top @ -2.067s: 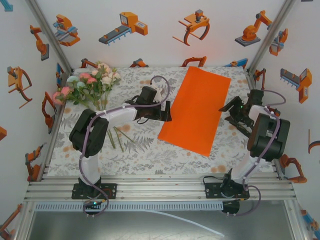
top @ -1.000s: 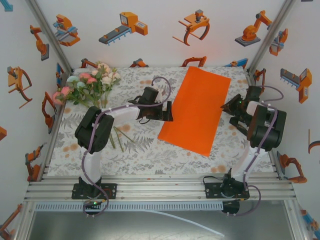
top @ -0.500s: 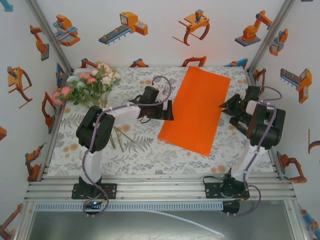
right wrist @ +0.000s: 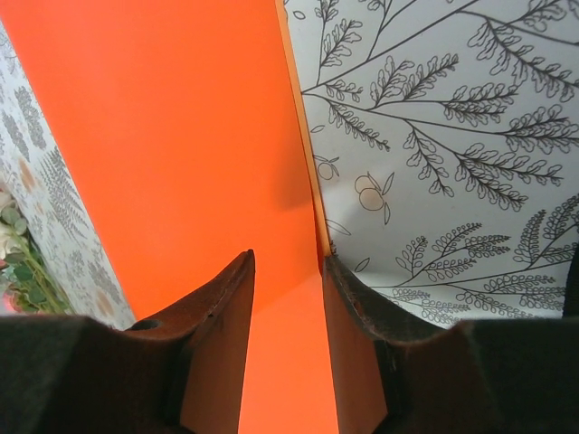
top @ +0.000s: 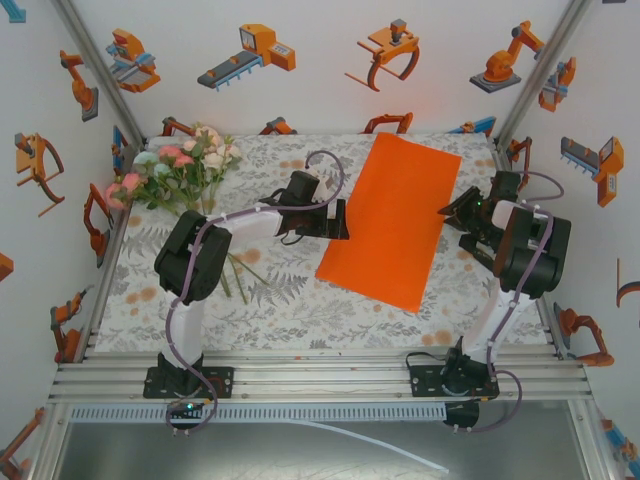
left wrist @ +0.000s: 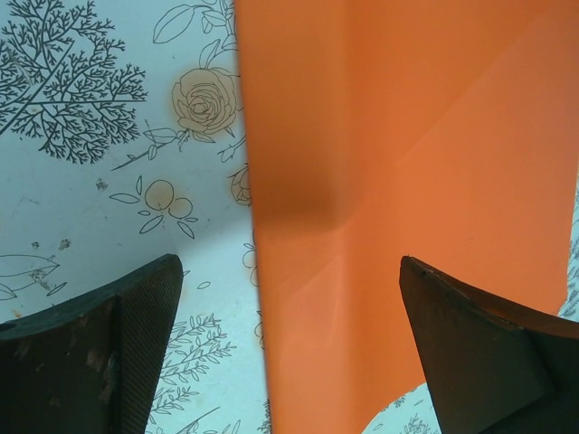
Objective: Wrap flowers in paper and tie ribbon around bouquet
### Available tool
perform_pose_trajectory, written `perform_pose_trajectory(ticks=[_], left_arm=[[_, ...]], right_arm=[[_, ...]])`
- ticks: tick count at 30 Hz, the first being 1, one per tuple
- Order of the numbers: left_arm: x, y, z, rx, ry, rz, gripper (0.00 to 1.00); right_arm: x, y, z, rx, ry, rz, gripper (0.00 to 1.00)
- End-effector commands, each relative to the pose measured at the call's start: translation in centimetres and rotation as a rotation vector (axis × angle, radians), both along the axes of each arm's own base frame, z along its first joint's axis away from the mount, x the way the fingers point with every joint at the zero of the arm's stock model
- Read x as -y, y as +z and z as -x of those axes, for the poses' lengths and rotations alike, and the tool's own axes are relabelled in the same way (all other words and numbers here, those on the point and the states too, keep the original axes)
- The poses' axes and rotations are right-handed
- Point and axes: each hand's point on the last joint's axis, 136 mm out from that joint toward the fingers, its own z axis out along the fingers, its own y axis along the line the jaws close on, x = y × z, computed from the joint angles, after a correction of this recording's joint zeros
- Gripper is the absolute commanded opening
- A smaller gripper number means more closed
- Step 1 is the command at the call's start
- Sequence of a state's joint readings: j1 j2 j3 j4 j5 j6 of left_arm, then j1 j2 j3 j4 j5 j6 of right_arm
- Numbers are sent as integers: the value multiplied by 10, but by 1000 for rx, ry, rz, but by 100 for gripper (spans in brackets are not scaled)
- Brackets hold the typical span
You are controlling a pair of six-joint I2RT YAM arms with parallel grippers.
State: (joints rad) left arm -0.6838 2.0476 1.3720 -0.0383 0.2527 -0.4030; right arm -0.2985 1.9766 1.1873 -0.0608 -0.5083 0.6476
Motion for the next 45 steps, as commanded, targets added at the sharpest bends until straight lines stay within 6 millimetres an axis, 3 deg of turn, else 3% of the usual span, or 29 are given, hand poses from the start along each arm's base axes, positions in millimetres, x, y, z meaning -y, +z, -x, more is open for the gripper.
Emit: perform_pose_trajectory(ticks=[1,12,19,24,39,45], left_arm=[[-2,-23,6,-71,-4,-27,97],[-1,-29,8,-87,-10,-24,97],[0,-29,8,-88,-12,-24,97],[0,-29,9,-87,-16,-23,97],[1,-31,12,-92,-30,-22,97],[1,-31,14,-93,-42,-24,97]], right_arm=[[-6,4,-9,38,27,-16,35],[-23,20,-13,142,72,-116,33],[-27,10,-4,122,65,-133,33],[-27,4,-1,115,52,-138,42],[-47,28,-12,273,78,-236,28],[-61,21,-11,244,112,-232,26]])
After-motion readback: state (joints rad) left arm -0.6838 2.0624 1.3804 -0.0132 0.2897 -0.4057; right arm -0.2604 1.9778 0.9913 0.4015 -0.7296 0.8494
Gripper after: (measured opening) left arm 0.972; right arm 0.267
